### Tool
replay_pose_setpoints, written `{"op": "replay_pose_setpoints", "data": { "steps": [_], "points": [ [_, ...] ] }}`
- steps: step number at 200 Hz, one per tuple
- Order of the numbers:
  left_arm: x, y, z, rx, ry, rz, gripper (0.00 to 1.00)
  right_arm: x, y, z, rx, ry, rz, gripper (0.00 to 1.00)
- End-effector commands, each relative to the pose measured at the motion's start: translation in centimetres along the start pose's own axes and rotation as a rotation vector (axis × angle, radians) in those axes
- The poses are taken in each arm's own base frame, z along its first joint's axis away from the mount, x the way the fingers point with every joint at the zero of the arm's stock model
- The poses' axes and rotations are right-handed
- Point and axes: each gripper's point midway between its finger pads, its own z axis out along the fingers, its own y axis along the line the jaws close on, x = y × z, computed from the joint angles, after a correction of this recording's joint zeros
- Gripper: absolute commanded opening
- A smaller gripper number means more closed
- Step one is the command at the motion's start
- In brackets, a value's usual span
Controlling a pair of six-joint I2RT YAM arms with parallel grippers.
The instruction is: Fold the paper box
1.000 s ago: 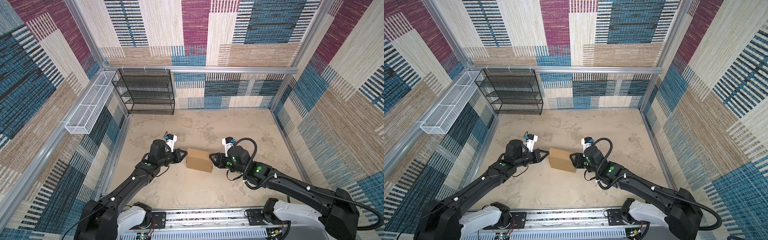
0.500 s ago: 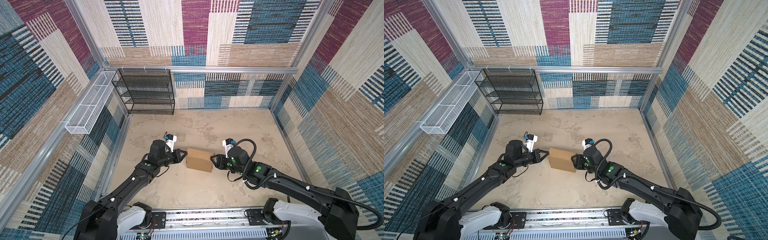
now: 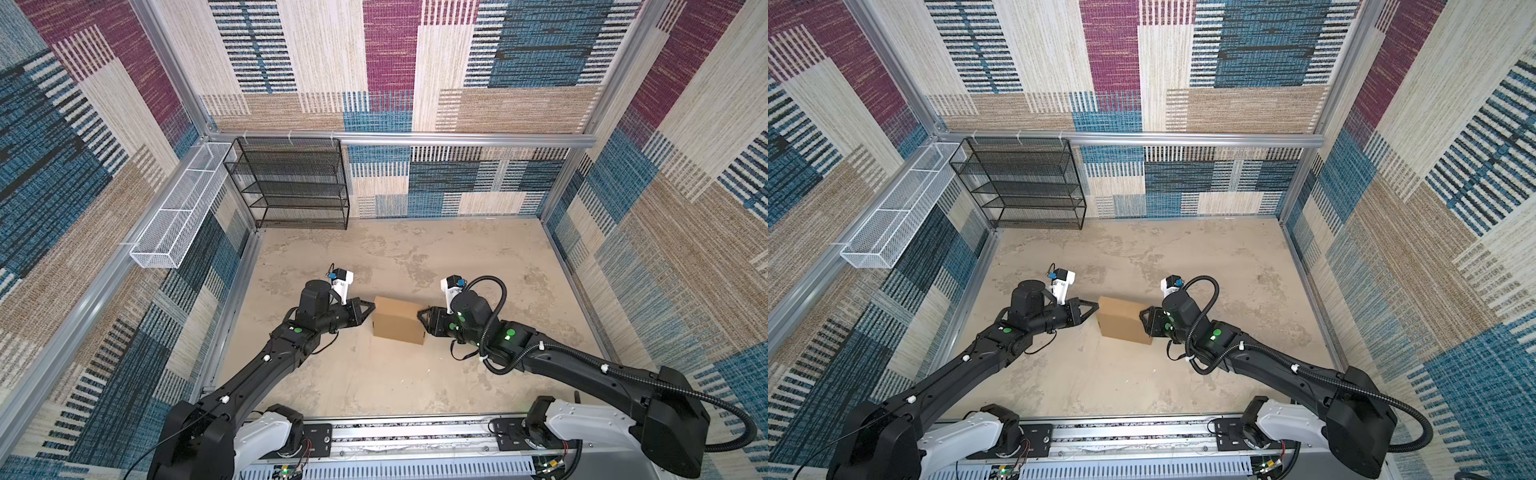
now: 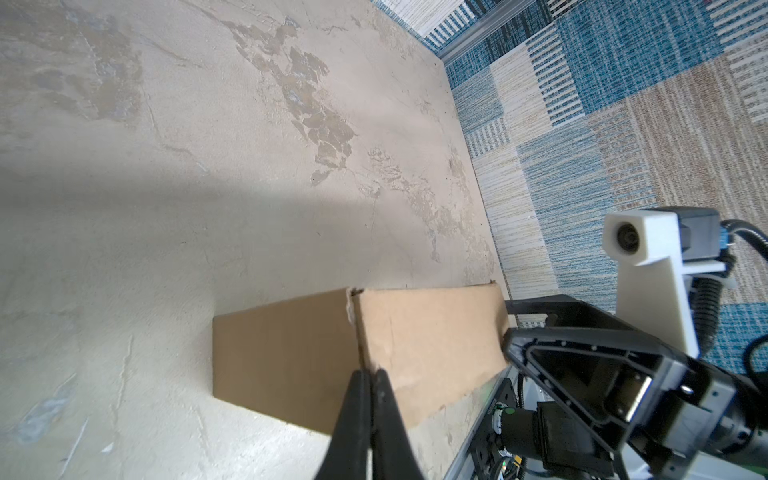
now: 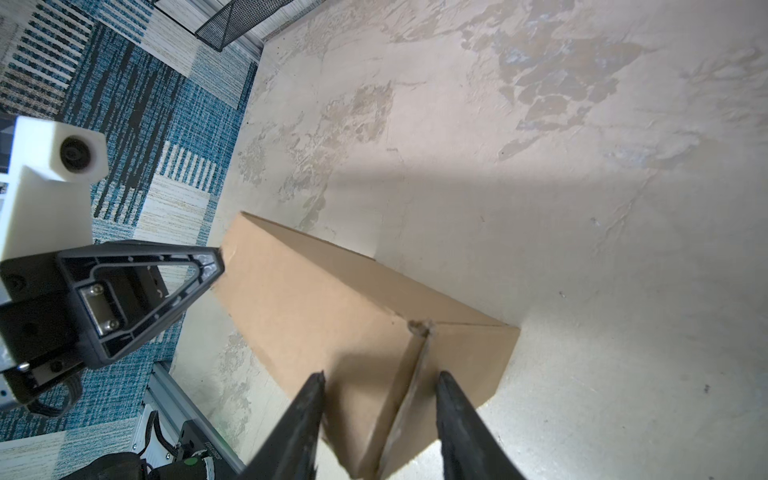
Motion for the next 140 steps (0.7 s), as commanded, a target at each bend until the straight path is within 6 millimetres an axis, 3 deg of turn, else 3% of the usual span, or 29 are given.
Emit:
{"op": "replay_pose_setpoints", "data": {
  "steps": [1, 56, 140],
  "points": [
    [2.9, 1.6, 0.0, -0.051, 0.103, -0.08, 0.02, 0.0, 0.1, 0.3, -0.006, 0.001, -0.013, 0.44],
    [3.1, 1.3, -0.8, -0.063, 0.105, -0.075, 0.02, 1.2, -0.6, 0.4, -0.003, 0.032, -0.045, 0.4],
    [4.4, 0.7, -1.2, -0.055, 0.117, -0.094, 0.02, 2.4, 0.1, 0.3, -0.057, 0.057, -0.087, 0.38]
  ]
}}
